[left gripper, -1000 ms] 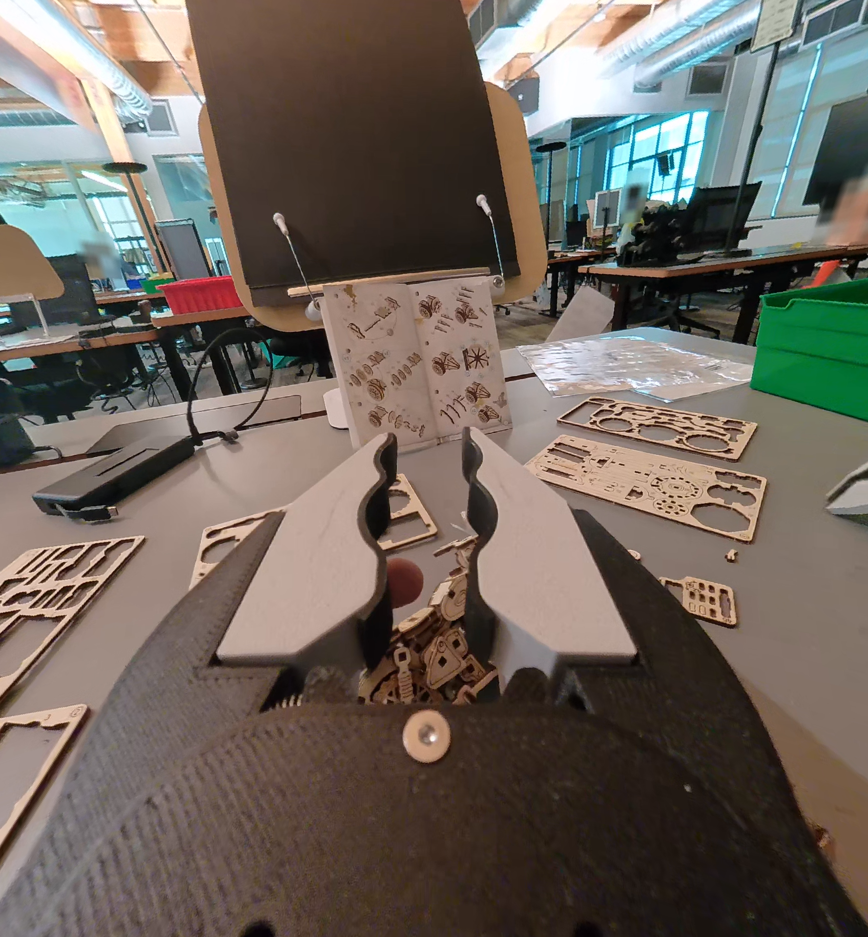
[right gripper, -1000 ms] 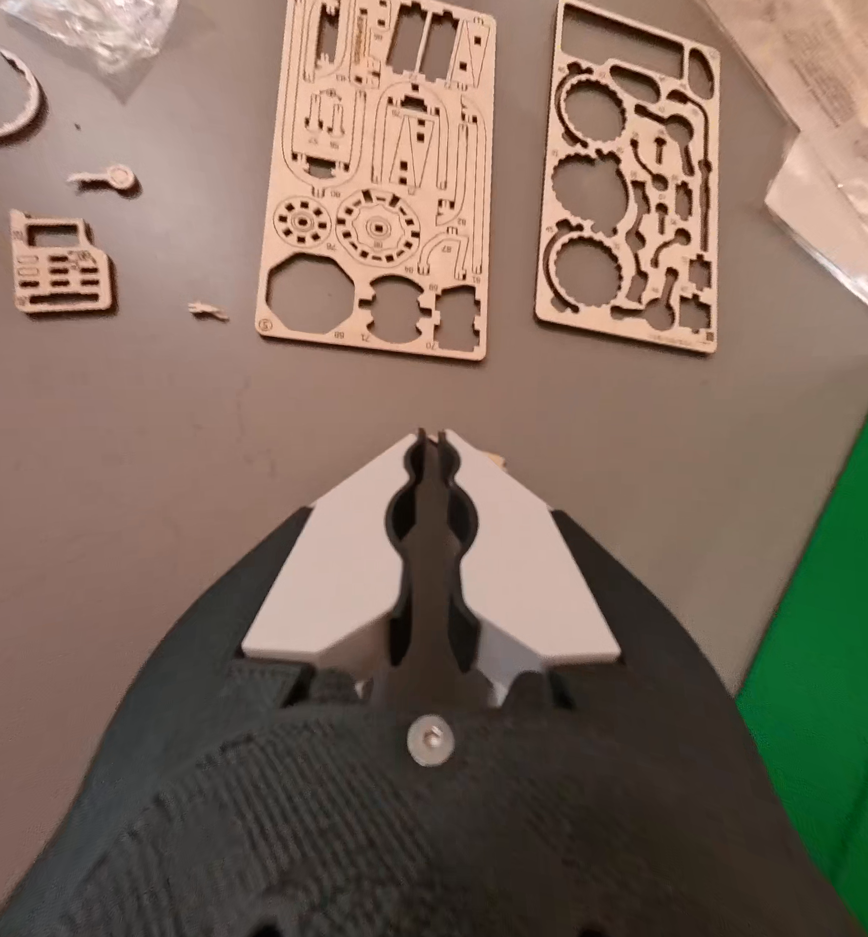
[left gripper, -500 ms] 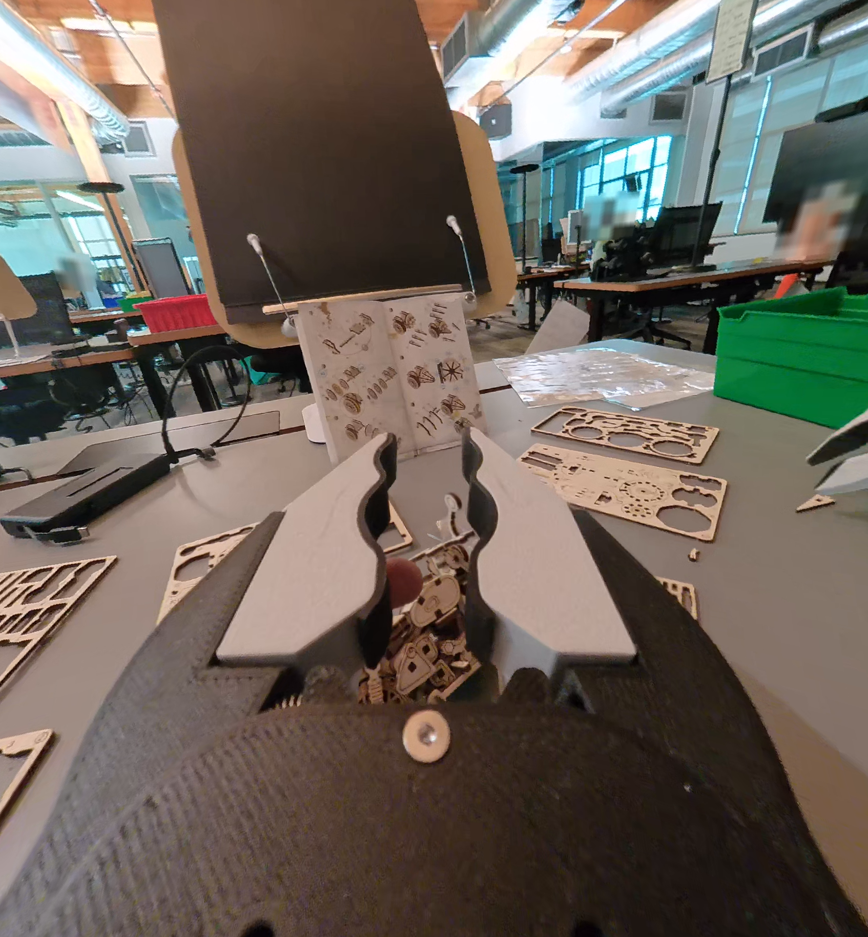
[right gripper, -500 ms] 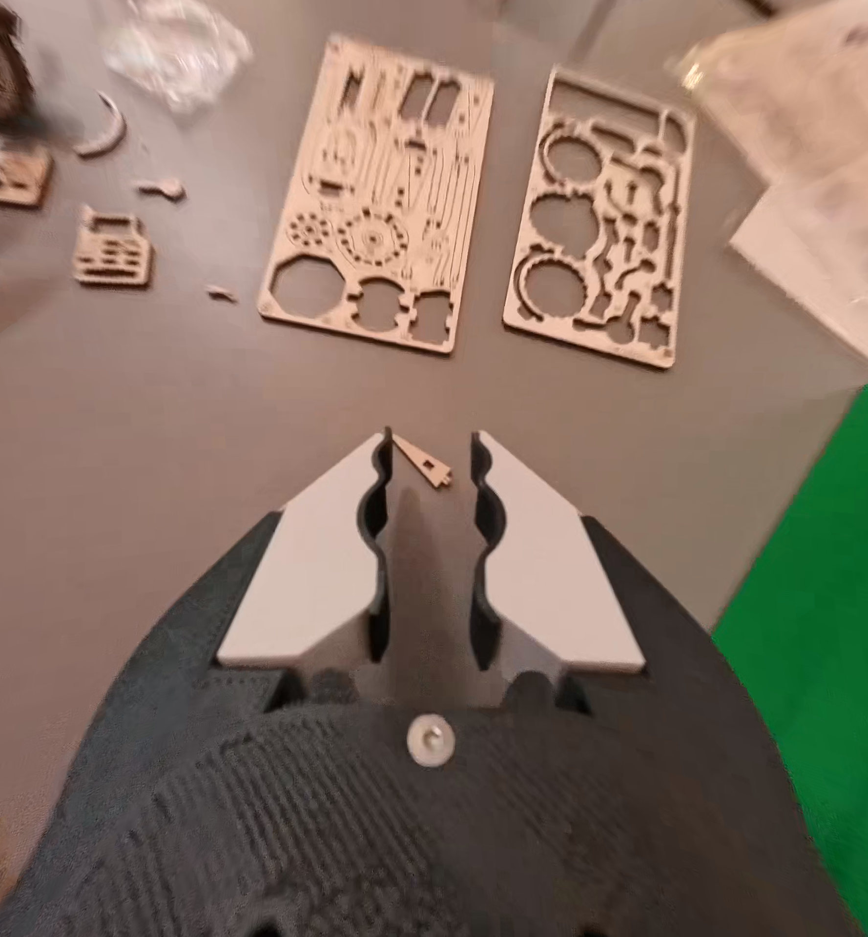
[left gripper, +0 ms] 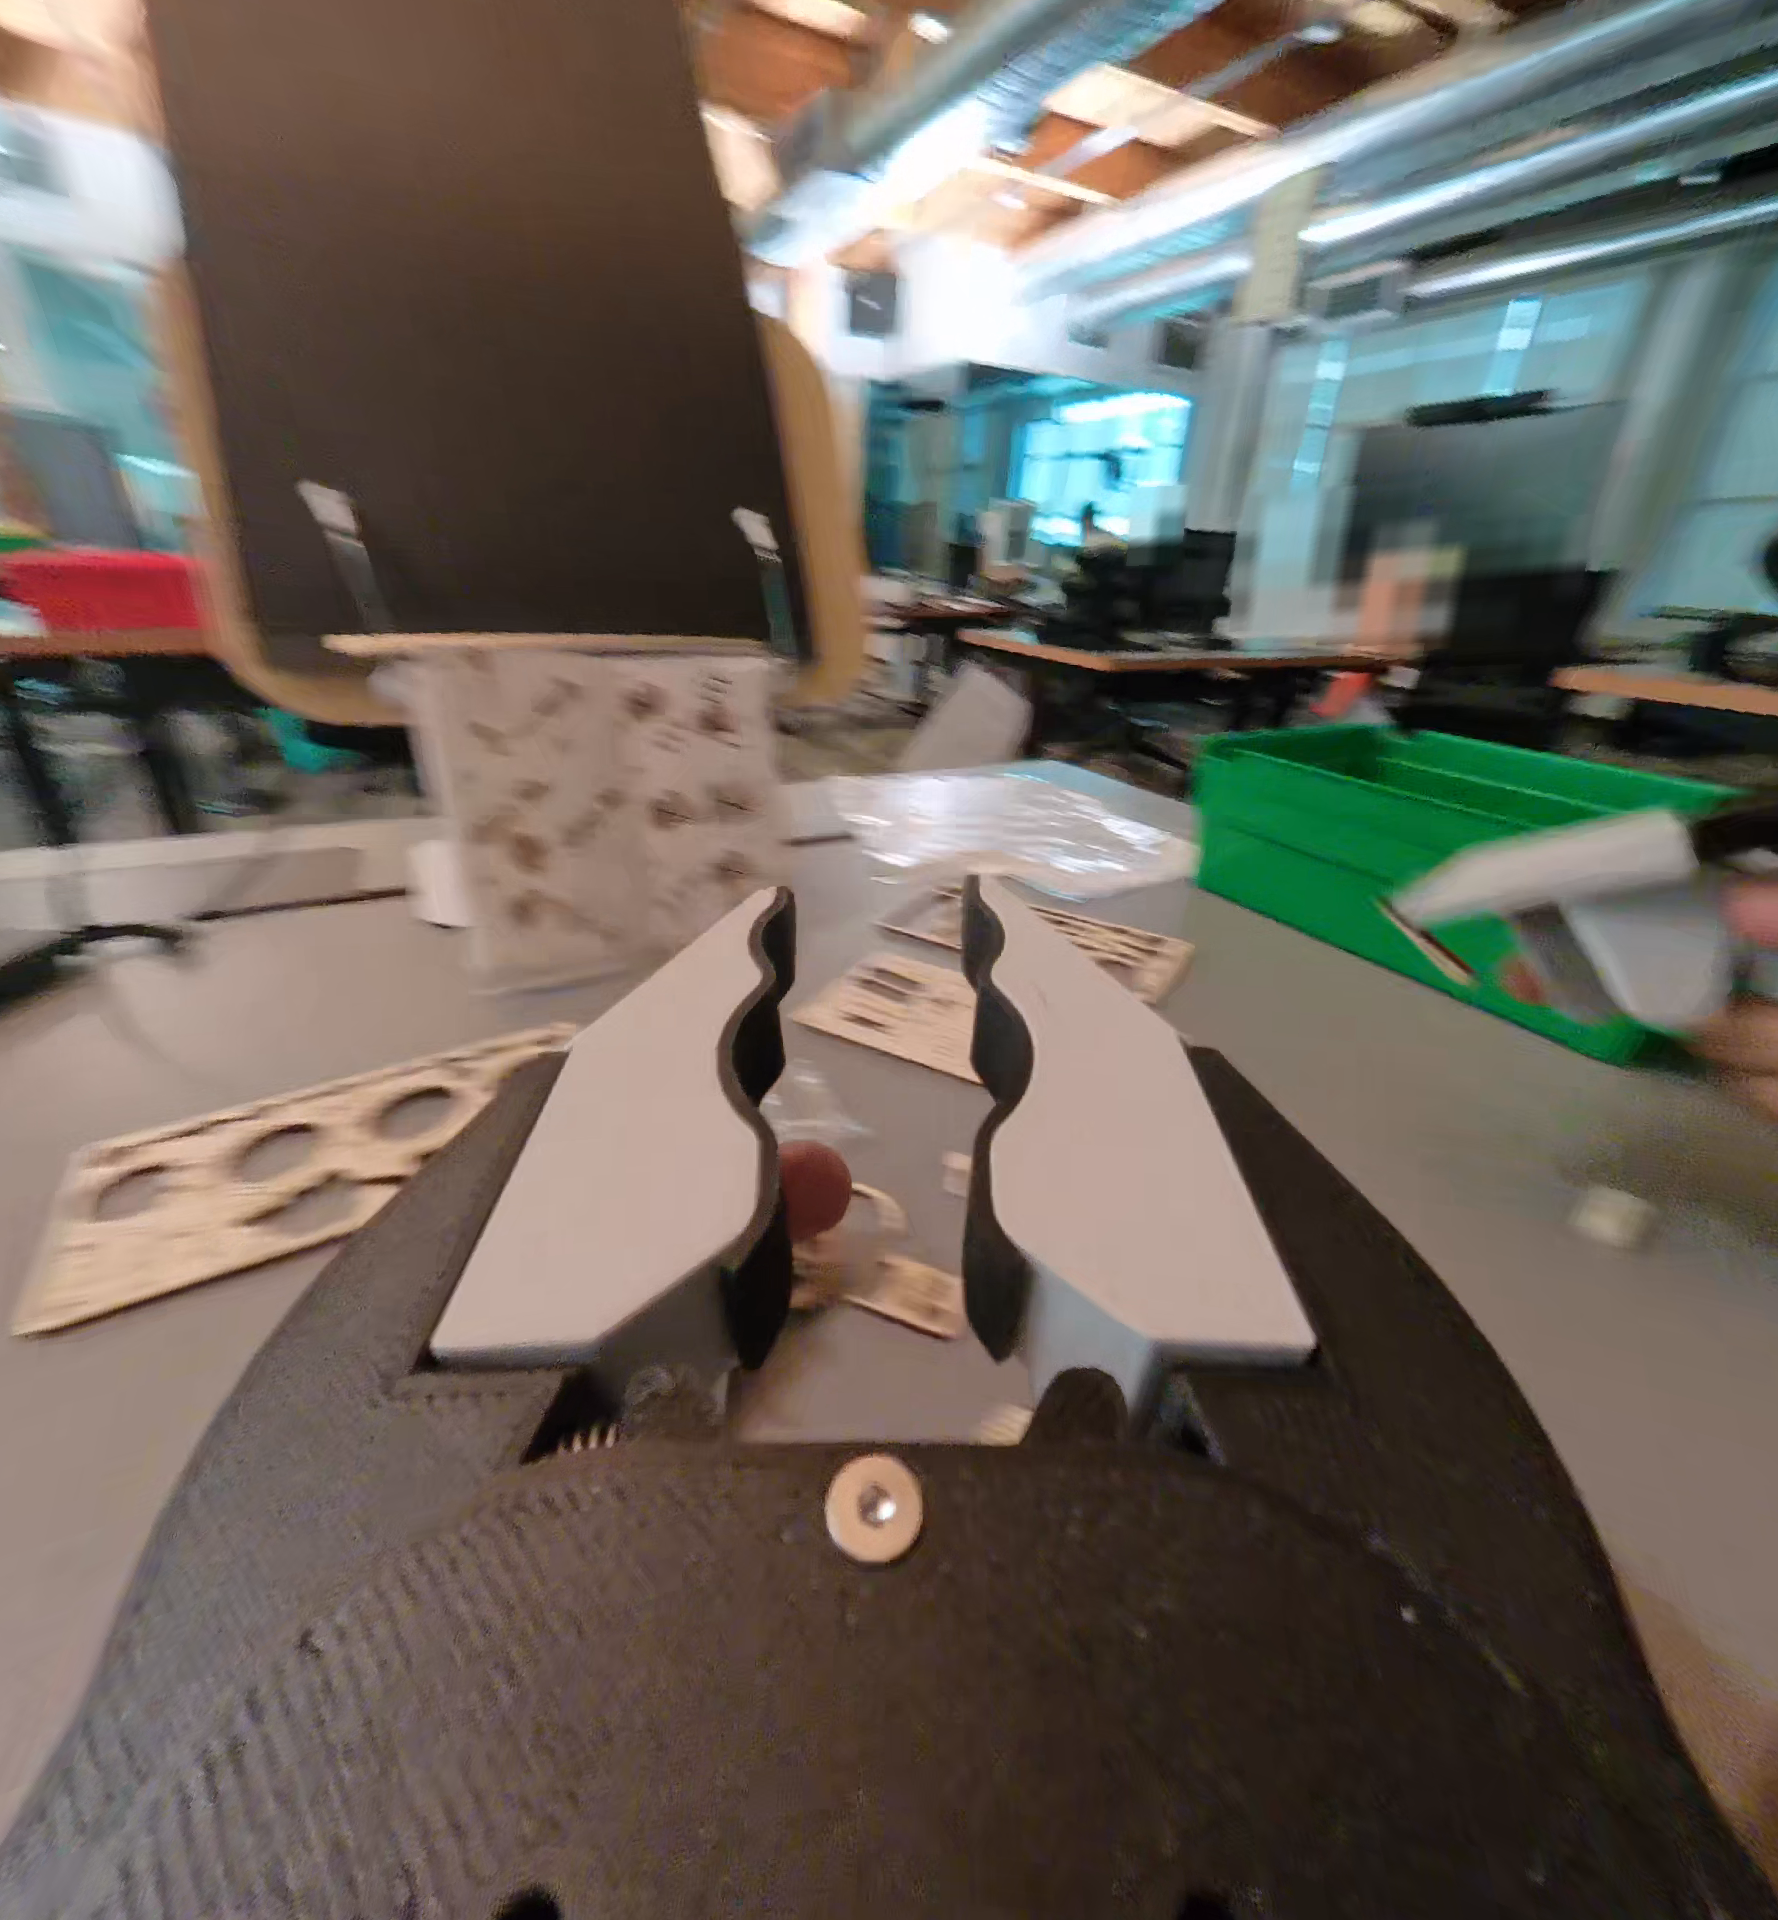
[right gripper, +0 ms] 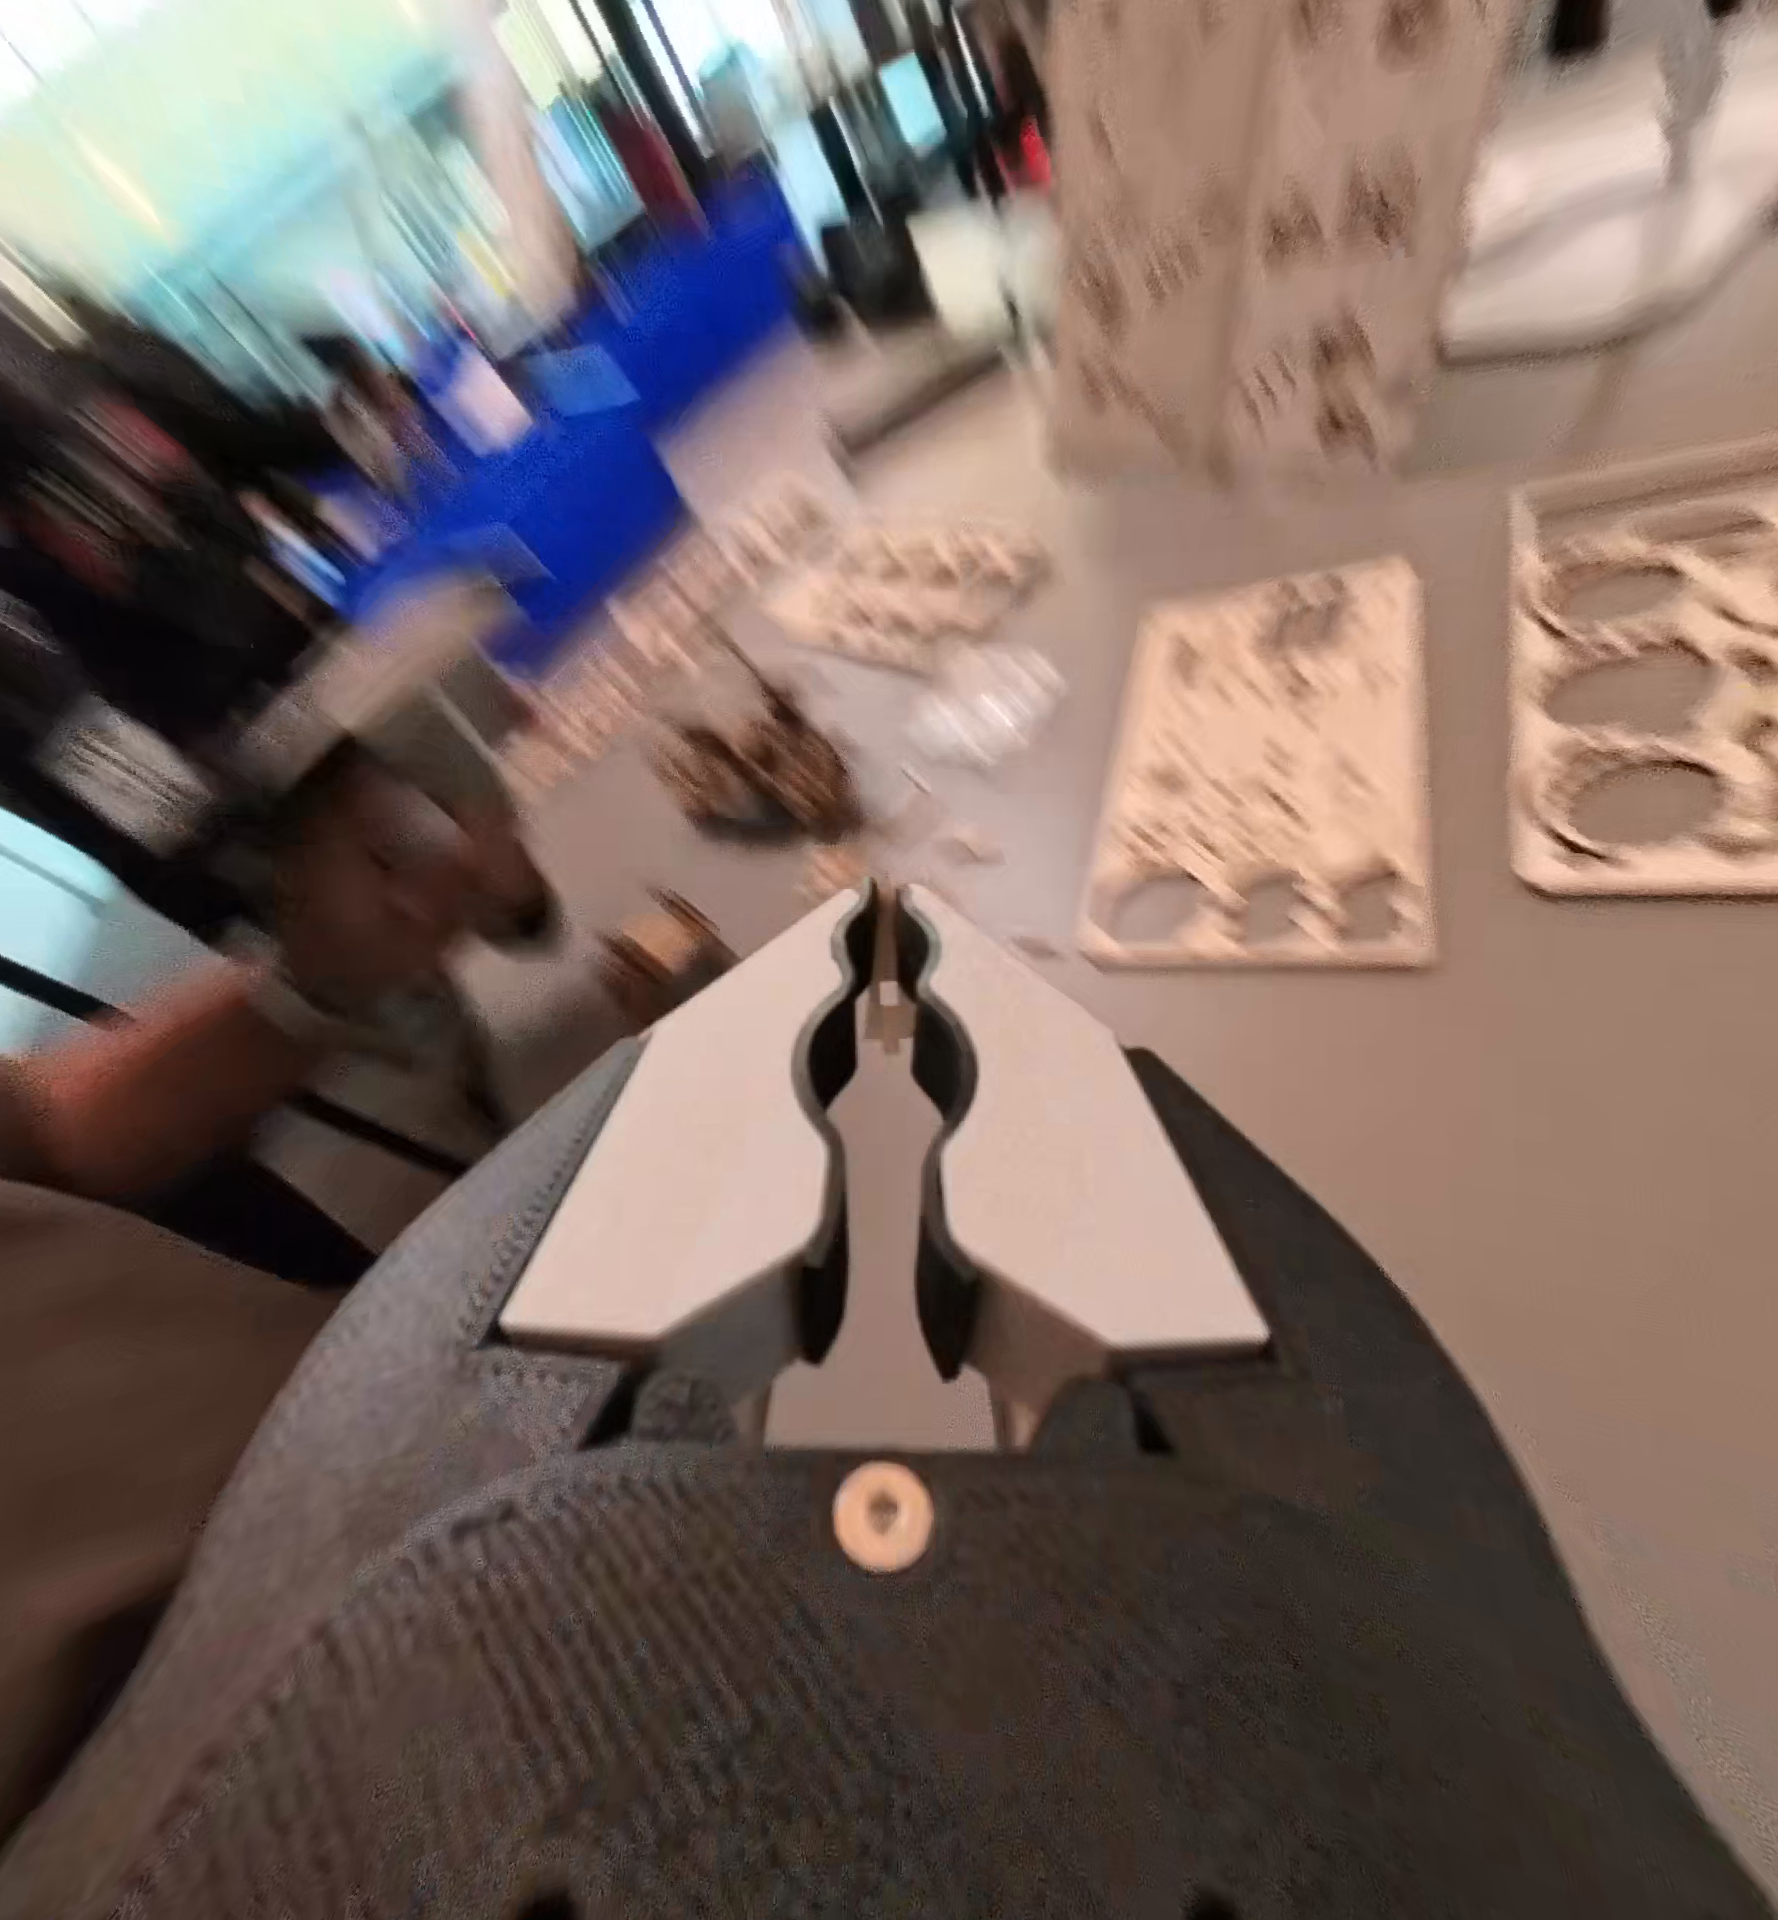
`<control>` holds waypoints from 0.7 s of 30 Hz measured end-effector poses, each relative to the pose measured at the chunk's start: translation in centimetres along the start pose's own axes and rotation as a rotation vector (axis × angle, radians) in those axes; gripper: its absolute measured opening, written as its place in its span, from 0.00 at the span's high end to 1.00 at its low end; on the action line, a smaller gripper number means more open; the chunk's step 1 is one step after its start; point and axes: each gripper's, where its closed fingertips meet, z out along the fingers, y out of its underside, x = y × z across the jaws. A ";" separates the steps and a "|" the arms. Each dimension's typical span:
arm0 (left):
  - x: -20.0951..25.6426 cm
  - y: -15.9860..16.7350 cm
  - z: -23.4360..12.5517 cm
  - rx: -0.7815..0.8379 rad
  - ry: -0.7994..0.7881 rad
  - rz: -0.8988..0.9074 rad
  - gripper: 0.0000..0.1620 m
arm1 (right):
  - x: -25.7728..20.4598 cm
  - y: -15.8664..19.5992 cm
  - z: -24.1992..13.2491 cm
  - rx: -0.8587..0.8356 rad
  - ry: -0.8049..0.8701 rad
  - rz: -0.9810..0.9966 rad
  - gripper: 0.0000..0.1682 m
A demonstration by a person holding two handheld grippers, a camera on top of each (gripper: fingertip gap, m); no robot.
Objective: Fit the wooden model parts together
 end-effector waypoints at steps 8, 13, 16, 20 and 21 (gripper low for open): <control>13.4 3.6 -1.6 -0.265 0.409 -0.112 0.87 | -9.5 -1.3 1.1 0.375 -0.284 0.247 1.00; 12.7 3.4 -1.4 -0.237 0.361 -0.137 0.83 | -10.9 -0.1 2.7 0.358 -0.250 0.217 1.00; 12.1 3.3 -1.3 -0.223 0.364 -0.155 0.88 | -10.8 0.0 2.7 0.370 -0.237 0.214 0.99; 11.0 2.1 -1.3 -0.132 0.323 -0.138 1.00 | -9.6 0.1 2.3 0.363 -0.233 0.243 0.99; 10.8 2.1 -1.3 -0.128 0.320 -0.124 1.00 | -9.5 0.2 2.3 0.356 -0.238 0.252 1.00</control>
